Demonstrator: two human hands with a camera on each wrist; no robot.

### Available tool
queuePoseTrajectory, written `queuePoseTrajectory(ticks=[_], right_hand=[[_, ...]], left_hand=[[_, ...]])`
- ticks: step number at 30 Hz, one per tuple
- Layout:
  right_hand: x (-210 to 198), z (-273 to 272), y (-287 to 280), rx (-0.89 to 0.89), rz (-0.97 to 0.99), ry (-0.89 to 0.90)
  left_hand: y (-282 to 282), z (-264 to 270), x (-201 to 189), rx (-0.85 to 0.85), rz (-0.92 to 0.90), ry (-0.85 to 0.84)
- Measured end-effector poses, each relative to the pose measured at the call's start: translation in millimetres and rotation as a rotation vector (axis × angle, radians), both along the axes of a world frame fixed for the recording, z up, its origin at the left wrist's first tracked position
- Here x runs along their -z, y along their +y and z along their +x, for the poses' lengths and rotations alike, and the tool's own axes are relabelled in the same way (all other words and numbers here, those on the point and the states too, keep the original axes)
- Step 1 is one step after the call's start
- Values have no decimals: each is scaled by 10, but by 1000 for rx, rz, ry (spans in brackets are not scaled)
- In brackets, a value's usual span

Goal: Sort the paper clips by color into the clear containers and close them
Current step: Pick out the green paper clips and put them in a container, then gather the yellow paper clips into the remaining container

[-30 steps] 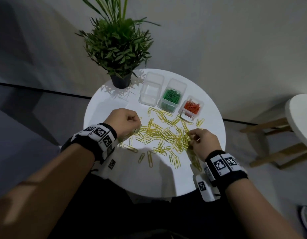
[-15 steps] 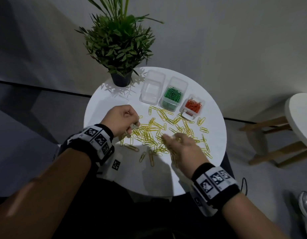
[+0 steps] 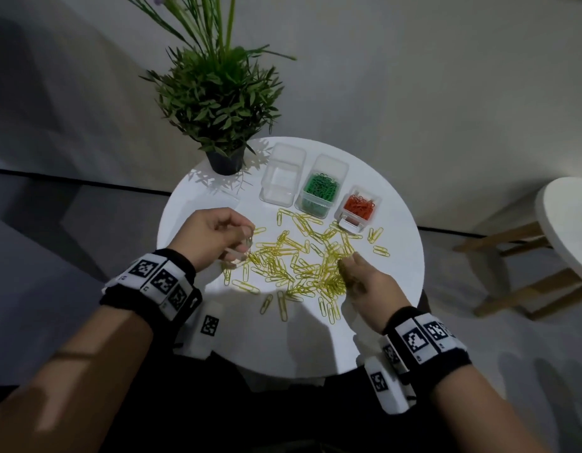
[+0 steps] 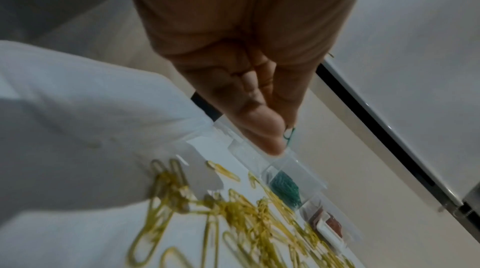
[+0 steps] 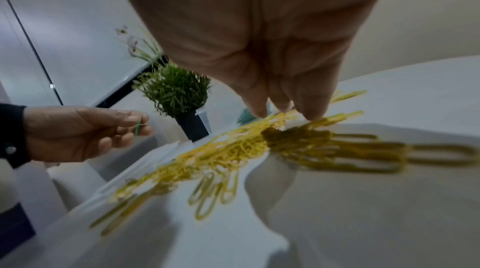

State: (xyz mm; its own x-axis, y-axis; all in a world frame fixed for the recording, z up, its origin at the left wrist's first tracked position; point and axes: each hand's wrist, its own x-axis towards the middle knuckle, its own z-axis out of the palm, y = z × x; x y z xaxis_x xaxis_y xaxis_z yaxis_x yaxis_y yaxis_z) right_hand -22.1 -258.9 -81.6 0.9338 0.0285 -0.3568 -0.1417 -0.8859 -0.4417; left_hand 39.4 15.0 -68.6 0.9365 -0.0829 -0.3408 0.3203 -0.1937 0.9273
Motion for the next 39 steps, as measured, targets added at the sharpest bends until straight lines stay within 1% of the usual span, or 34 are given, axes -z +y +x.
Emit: queuePoseTrajectory(ticks=[2, 4, 6, 8, 10, 11, 13, 15, 16, 18, 19, 21, 23, 26, 29, 31, 35, 39], right_hand=[[-46, 41, 15, 154, 141, -152], [-137, 135, 92, 292, 386, -165], [-241, 255, 222, 325, 646, -130], [-325, 376, 347, 318, 826, -100], [-354, 471, 407, 334, 902, -96], [-346, 503, 417, 341, 901, -104], [-318, 528, 402, 354, 885, -109], [-323, 579, 367, 366, 864, -122], [-331, 650, 331, 364, 827, -145], [-330, 899, 224, 351, 689, -235], [-324, 1050, 170, 357, 620, -277], [-330, 1314, 107, 394, 543, -296], [-337, 1464, 103, 397, 484, -288], [-390, 1447, 140, 356, 429, -306], [-388, 1205, 42, 328, 387, -377], [-326, 948, -114, 309, 318, -357], [-135, 482, -362, 260, 93, -168], [-8, 406, -410, 206, -50, -26]], left_hand=[[-92, 86, -98, 5, 76, -118], [-264, 146, -190, 38, 51, -142], [-490, 159, -239, 101, 19, -105], [-688, 158, -233, 147, 14, -85], [-798, 161, -203, 144, 16, -89], [-823, 160, -188, 130, 11, -90], [-834, 141, -170, 107, -2, -76], [-778, 113, -156, 95, 47, -72], [-717, 100, -142, 83, 92, -72], [-532, 68, -95, 49, 219, -91], [-413, 39, -73, 44, 326, -111], [-164, -60, -19, 38, 522, -125], [29, -206, 47, 30, 586, -78], [177, -404, 118, 56, 664, -31], [199, -518, 95, 138, 724, -24], [143, -590, 74, 247, 757, -23], [-55, -699, 122, 443, 845, -83], [-230, -784, 229, 616, 1071, -32]])
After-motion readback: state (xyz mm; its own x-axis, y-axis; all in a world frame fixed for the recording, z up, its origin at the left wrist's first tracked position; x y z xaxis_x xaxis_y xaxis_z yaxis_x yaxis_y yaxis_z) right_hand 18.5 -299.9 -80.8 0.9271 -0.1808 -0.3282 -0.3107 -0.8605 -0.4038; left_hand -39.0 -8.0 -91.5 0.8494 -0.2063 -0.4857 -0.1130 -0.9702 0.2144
